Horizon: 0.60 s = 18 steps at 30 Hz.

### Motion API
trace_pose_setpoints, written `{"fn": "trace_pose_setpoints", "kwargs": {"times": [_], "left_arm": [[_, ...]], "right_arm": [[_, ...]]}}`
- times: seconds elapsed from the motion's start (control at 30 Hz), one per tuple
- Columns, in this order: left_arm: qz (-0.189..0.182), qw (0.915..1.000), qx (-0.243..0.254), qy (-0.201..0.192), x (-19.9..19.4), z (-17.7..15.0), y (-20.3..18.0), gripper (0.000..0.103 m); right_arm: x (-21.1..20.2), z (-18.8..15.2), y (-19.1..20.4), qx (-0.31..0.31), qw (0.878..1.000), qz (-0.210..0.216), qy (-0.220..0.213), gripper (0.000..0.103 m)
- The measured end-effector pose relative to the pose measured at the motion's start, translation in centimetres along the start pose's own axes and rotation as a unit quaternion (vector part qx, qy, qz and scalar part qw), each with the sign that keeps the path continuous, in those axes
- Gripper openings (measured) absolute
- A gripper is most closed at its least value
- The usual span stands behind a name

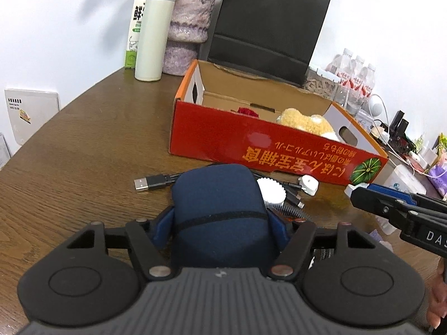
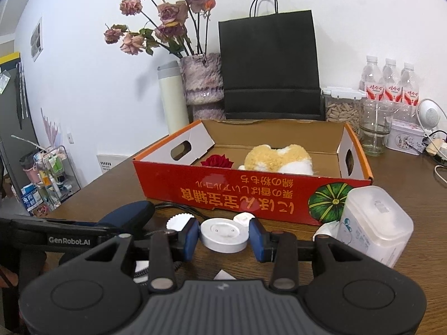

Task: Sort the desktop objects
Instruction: 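Grasp the navy case with the left gripper while the right gripper grasps a white round lid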

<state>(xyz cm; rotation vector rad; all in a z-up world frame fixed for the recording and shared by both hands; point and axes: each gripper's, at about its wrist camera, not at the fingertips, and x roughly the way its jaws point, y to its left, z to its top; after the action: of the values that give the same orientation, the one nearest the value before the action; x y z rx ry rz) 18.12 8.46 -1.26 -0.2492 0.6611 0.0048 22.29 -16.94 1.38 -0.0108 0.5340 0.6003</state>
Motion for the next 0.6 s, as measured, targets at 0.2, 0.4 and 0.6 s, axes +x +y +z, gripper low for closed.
{"fn": "trace_pose_setpoints", "kwargs": {"times": [0.2,0.4,0.6], "left_arm": [[0.003,0.9999,0.004,-0.016,-1.0,0.4,-0.3,0.070],[-0.002,0.9991,0.010,-0.041,-2.1,1.3,-0.8,0.070],[-0.013,0.9969,0.025,-0.073,-2.8,3.4,-1.9,0.070]], "right_arm": [[-0.8,0.3,-0.1,0.002,1.000,0.001,-0.014,0.038],[-1.6,1.0,0.1,-0.003,0.999,0.004,-0.032,0.038],[-2.1,2.9,-0.1,-0.008,0.998,-0.005,-0.058,0.038]]}}
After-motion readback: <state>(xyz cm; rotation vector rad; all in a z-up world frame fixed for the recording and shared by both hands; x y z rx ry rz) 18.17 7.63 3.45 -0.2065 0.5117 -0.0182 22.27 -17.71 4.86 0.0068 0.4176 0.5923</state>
